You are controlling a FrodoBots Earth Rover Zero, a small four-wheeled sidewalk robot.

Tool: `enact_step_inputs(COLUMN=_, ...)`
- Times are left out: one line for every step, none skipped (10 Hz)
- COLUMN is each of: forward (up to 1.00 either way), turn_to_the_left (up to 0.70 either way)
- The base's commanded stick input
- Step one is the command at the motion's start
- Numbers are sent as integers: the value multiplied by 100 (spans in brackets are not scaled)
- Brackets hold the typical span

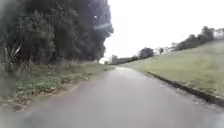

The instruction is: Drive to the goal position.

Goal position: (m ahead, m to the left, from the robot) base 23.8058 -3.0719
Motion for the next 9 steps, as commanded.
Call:
enact_step_inputs(forward=100, turn_to_the_left=0)
enact_step_inputs(forward=100, turn_to_the_left=0)
enact_step_inputs(forward=100, turn_to_the_left=0)
enact_step_inputs(forward=100, turn_to_the_left=0)
enact_step_inputs(forward=100, turn_to_the_left=0)
enact_step_inputs(forward=100, turn_to_the_left=0)
enact_step_inputs(forward=100, turn_to_the_left=0)
enact_step_inputs(forward=100, turn_to_the_left=0)
enact_step_inputs(forward=100, turn_to_the_left=0)
